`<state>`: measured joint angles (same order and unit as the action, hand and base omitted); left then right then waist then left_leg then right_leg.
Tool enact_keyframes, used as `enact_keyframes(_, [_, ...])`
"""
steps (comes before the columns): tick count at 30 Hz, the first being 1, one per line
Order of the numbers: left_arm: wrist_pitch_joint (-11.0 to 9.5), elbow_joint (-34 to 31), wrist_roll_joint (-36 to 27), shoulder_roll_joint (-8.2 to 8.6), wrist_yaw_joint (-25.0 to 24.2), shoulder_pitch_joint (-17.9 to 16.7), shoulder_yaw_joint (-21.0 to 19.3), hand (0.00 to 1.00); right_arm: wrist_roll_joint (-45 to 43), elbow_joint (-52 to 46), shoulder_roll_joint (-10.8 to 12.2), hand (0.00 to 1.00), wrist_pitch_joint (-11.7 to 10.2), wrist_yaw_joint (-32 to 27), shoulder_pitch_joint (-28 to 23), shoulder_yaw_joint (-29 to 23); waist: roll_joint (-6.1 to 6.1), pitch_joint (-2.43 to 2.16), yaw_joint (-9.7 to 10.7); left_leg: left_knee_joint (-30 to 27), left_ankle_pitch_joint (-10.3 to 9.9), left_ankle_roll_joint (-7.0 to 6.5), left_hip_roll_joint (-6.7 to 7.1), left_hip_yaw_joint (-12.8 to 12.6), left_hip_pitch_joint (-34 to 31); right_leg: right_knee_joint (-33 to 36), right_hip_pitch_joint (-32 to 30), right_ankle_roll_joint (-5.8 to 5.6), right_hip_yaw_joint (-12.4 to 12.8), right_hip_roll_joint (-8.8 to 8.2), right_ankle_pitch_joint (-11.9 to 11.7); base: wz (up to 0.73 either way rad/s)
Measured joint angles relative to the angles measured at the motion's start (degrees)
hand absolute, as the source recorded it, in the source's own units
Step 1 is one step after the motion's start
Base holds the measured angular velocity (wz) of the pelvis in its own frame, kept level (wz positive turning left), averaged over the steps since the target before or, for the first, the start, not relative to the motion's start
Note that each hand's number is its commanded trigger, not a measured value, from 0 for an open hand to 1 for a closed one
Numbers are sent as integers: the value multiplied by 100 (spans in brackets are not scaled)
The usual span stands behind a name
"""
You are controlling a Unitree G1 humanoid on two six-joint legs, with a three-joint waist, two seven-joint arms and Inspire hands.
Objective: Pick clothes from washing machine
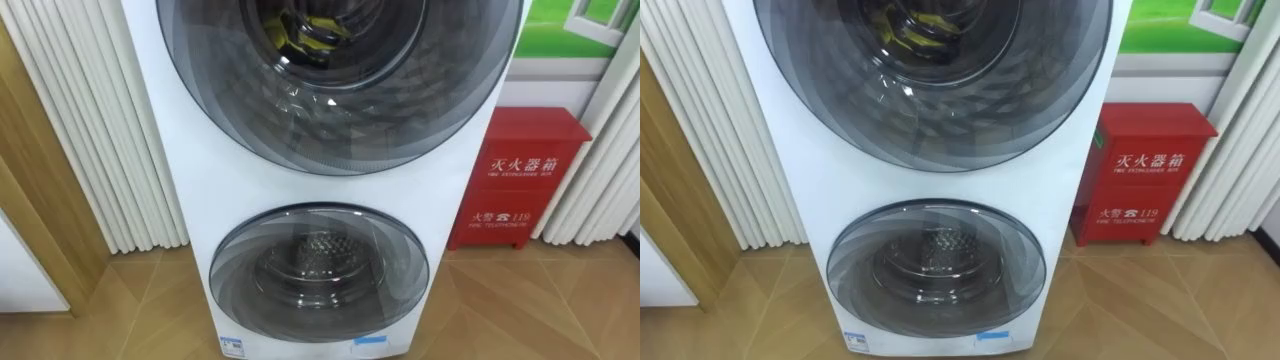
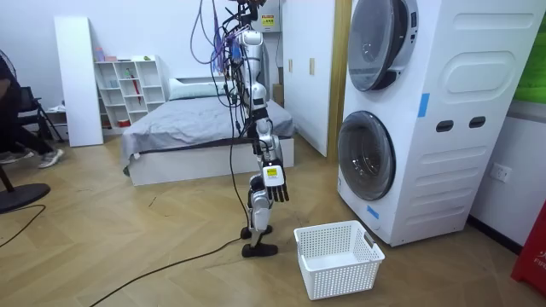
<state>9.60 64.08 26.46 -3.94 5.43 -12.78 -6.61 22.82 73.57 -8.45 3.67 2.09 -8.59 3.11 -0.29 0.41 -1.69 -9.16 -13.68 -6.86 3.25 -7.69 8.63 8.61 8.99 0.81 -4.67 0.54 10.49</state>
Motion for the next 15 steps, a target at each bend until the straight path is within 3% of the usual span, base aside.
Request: enact_keyframes(15, [2,8,-4,-9,-156,29,10,0,270,90,5,0,6,59,9,10,17,2,-5,-3,0,0,0,-2,2,-1,2,0,4,-1,0,0])
